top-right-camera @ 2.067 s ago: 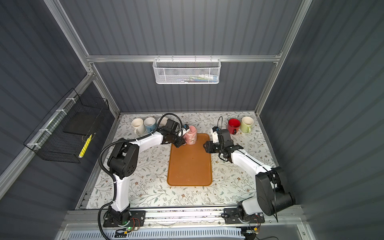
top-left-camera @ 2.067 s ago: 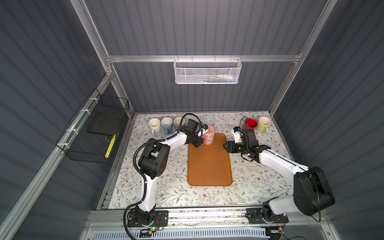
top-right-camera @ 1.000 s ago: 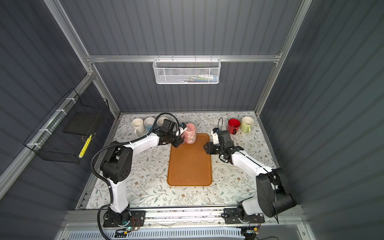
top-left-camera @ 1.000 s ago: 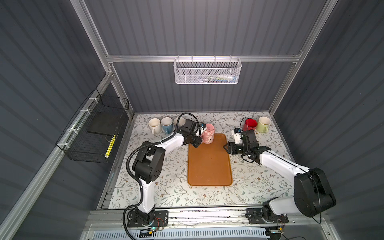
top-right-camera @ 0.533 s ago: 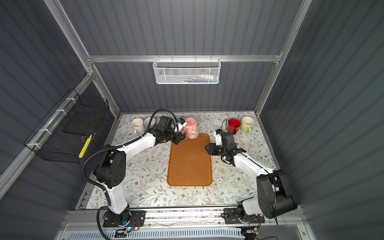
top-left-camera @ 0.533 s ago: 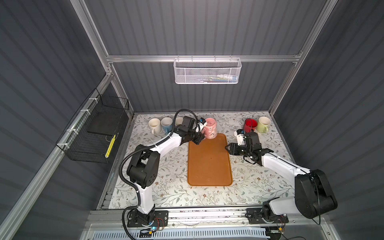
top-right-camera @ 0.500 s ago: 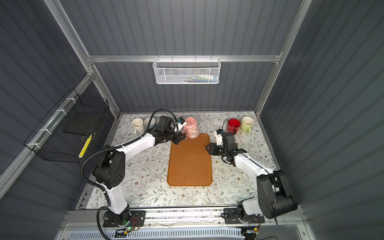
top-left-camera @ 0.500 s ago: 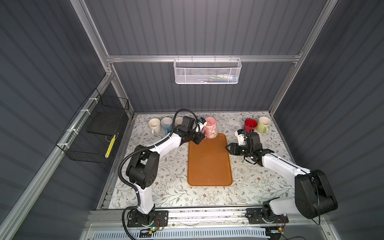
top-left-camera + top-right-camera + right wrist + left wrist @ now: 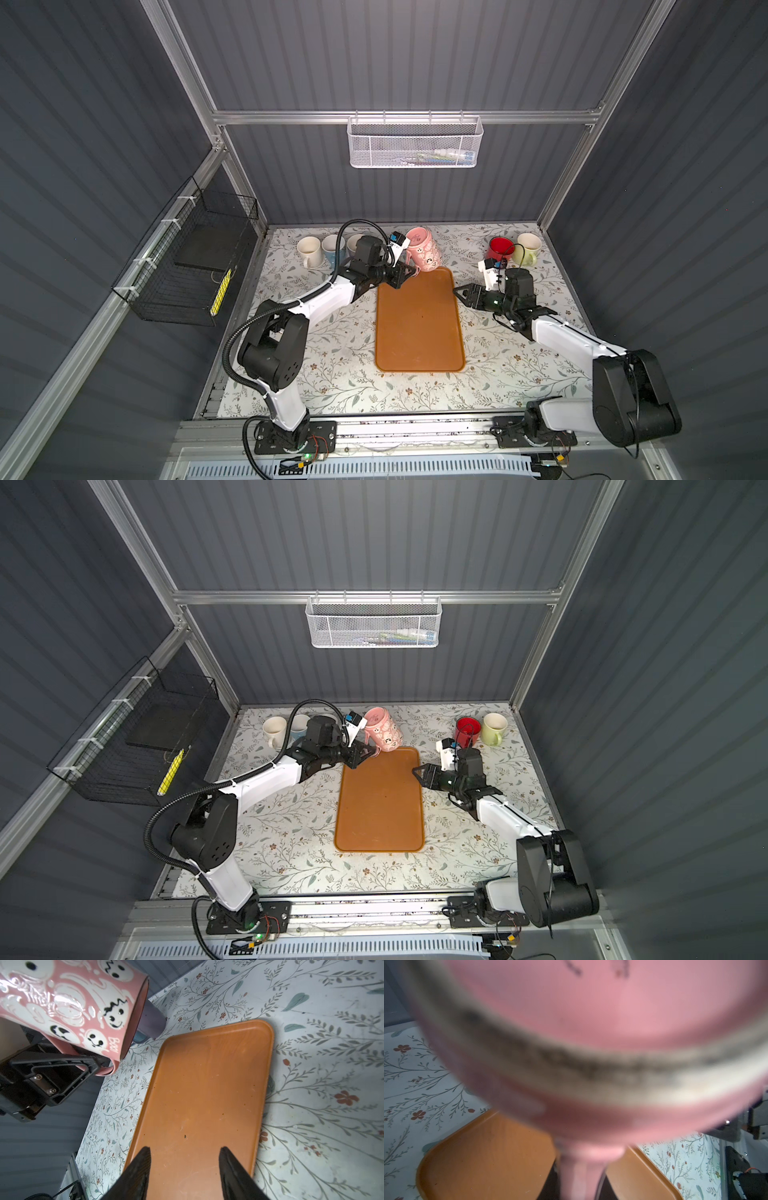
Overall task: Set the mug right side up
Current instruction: 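Lift the pink mug with the left gripper while the right gripper moves toward it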
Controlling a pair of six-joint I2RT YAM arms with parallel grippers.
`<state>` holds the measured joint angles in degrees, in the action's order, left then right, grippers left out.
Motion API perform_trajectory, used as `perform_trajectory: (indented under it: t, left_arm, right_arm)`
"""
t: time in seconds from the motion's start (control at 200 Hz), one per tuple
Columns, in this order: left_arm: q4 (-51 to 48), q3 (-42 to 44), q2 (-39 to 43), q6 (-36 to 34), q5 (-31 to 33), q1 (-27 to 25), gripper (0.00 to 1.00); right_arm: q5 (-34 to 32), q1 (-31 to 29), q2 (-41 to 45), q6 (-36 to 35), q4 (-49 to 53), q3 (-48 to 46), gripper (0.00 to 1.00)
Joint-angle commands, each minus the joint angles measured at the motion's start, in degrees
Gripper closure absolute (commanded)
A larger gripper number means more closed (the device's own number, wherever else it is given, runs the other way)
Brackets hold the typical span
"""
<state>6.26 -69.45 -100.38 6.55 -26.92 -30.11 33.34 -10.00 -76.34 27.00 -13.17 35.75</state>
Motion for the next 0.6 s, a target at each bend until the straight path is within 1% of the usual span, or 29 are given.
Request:
perform_trajectory:
  t: [0.0, 0.115, 0.32, 0.44, 0.595]
  left_arm:
    - [12.96, 0.72, 4.79, 5.11, -4.63, 1.32, 1.0]
    - [17.64, 2.59, 5.17, 9.89, -6.87, 2.7, 1.0]
    - [28.52, 5.85, 5.22, 19.57, -10.12, 4.59, 1.0]
    - [32.17, 6.67, 5.19, 22.93, -11.13, 4.62, 1.0]
    - [33.59, 7.06, 5.59, 24.78, -12.07, 4.59, 1.0]
  right_arm:
    - [4.15, 1.26, 1.37, 2.67, -5.72, -1.69, 0.45]
    - [7.67, 2.09, 2.02, 3.89, -10.97, -3.44, 0.44]
    - [11.05, 2.79, 2.81, 6.99, -22.25, -6.93, 0.43]
    - [13.24, 2.79, 1.47, 9.9, -28.66, -6.77, 0.43]
    - [15.45, 2.7, -2.64, 14.57, -37.24, -5.28, 0.43]
